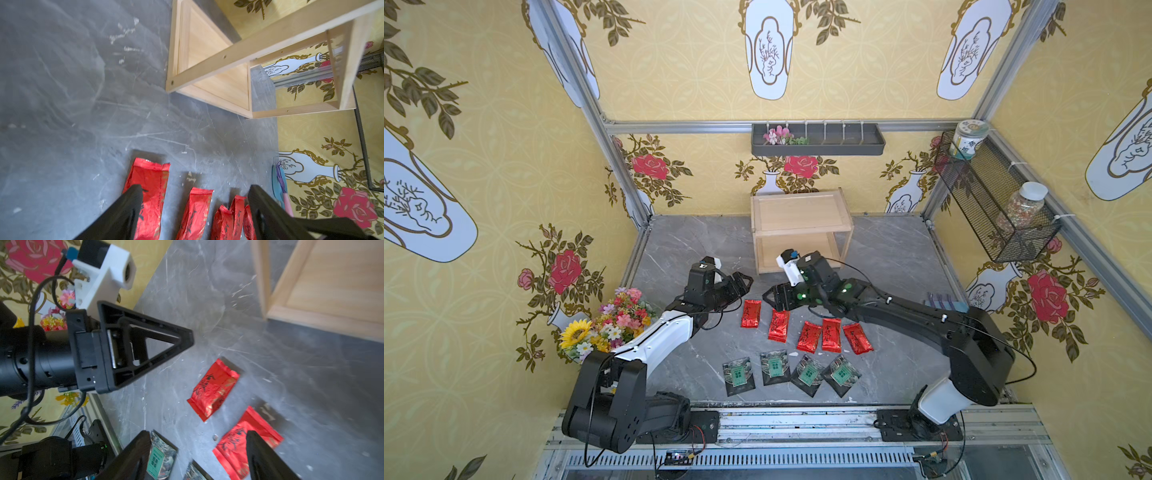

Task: Place the tea bags on the shelf by color
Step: Pick up the tea bag from the center of the board.

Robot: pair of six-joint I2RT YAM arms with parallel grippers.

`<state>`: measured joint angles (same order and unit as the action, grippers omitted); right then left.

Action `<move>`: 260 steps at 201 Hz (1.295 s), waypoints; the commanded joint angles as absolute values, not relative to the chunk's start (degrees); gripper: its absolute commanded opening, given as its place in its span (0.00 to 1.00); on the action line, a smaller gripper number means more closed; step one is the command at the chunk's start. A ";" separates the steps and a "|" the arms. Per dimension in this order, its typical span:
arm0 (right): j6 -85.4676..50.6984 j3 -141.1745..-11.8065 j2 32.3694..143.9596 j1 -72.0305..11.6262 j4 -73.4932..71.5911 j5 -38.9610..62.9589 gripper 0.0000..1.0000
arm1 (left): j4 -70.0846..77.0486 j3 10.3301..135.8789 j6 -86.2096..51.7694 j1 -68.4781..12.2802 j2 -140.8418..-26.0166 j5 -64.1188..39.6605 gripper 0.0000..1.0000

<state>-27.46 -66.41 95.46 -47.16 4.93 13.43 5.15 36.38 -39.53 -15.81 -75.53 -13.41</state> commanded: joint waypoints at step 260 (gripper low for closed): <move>-40.31 -72.06 117.05 -46.15 -3.80 18.72 0.42 | 21.75 23.43 -46.67 -13.71 -83.60 -24.28 0.53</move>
<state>-40.03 -71.59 116.62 -46.19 -1.74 18.09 19.27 24.08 -45.84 -13.78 -83.29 -22.83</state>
